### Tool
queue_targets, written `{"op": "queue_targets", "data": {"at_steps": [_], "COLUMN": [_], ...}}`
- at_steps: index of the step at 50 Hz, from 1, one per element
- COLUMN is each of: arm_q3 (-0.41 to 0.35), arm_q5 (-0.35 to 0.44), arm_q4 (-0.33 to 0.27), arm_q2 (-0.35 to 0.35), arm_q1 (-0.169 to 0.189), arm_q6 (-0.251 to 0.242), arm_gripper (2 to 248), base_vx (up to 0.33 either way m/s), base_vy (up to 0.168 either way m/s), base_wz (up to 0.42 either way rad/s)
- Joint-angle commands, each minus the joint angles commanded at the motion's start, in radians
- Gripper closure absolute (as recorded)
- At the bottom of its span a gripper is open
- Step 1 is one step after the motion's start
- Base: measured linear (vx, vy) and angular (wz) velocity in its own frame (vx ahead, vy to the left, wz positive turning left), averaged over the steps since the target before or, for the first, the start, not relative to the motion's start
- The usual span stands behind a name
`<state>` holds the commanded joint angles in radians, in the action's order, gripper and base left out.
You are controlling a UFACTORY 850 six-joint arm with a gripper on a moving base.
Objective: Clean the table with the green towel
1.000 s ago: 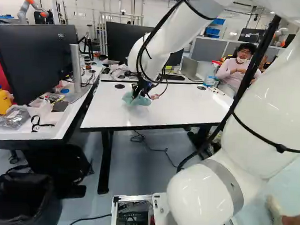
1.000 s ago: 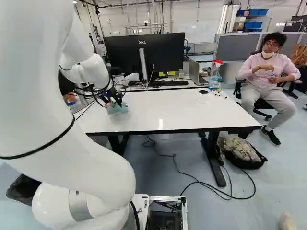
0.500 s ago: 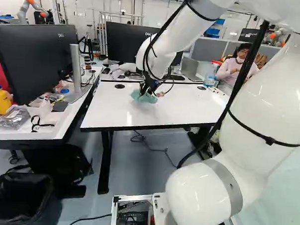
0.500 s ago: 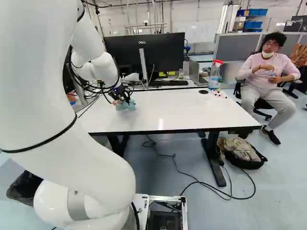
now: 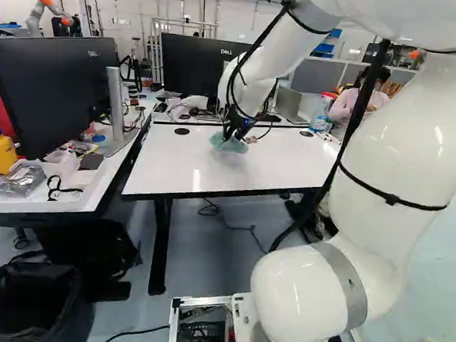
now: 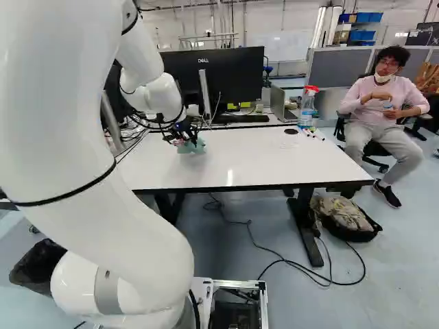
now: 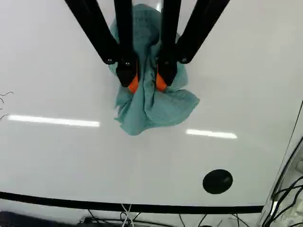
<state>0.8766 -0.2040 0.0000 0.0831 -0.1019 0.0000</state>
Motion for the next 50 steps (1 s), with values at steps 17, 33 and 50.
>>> {"op": "queue_targets", "data": {"at_steps": [17, 33, 50], "arm_q3": [0.049, 0.098, 0.128], "arm_q5": [0.0, 0.0, 0.0], "arm_q4": [0.0, 0.0, 0.0], "arm_q2": [0.045, 0.09, 0.115], "arm_q1": [0.058, 0.109, 0.163], "arm_q6": [0.0, 0.0, 0.0], "arm_gripper": [191, 191, 191], "base_vx": [0.0, 0.0, 0.0], "base_vy": [0.0, 0.0, 0.0], "base_wz": [0.0, 0.0, 0.0]}}
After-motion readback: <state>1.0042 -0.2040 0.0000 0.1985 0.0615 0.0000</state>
